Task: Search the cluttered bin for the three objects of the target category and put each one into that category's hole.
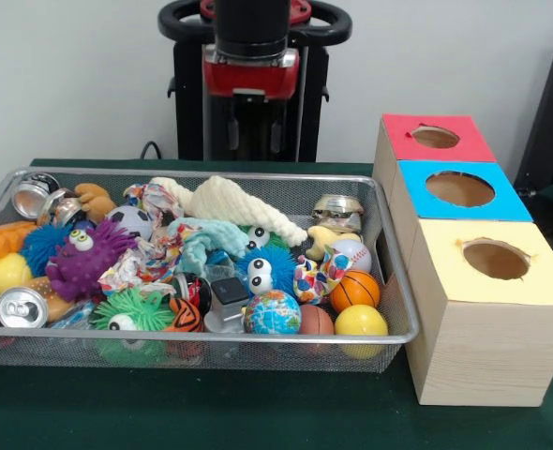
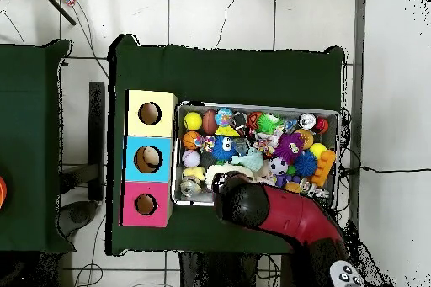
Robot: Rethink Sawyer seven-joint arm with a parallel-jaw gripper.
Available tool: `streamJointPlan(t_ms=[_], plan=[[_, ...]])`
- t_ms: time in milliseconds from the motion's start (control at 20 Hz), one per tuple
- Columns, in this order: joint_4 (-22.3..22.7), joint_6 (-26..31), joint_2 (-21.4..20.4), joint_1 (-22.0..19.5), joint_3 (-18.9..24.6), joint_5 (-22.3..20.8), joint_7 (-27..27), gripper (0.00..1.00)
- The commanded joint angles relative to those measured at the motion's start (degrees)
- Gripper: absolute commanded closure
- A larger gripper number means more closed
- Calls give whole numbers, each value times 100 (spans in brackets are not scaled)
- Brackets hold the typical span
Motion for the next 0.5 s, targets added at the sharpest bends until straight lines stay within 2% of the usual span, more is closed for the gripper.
streamJointPlan(t_ms=[50, 500], plan=[[-1255, 559, 508, -381, 787, -492, -741, 0], [-1980, 922, 1117, -919, 1243, -1004, -1210, 0]])
